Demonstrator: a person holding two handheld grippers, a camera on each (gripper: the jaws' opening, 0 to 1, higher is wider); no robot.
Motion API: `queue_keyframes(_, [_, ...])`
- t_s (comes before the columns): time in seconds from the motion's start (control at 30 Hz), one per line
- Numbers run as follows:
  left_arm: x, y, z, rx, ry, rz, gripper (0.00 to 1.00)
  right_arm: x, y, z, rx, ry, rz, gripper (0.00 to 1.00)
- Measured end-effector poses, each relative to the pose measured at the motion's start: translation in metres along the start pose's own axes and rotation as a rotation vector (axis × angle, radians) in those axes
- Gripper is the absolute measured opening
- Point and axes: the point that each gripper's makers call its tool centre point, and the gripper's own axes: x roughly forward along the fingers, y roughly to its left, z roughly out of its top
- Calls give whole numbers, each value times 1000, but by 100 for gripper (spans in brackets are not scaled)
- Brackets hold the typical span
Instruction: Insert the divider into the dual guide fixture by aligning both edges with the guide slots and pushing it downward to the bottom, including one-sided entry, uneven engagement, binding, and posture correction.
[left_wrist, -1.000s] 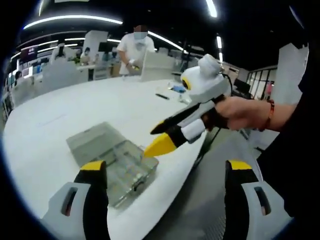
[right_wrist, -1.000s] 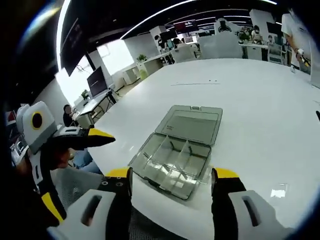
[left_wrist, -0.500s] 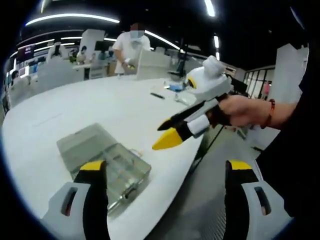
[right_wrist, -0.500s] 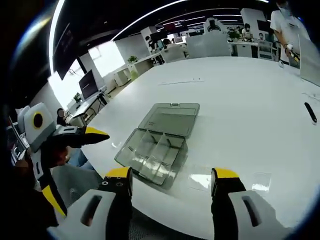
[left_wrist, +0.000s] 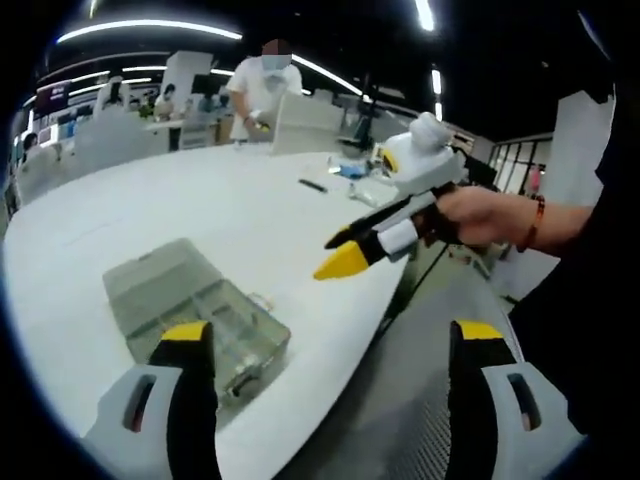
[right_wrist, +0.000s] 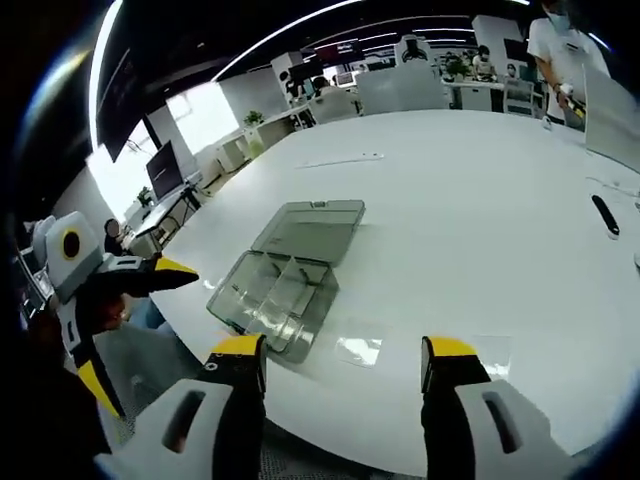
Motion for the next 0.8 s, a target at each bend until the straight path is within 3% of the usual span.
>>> queue_keyframes(0.7, [-5, 8, 1, -7, -10, 34, 99, 4, -36, -8, 41, 27, -63, 60])
queue_keyframes(0.8, [-5, 9, -4, 0, 12, 36, 98, 4, -42, -10, 28, 39, -76, 61])
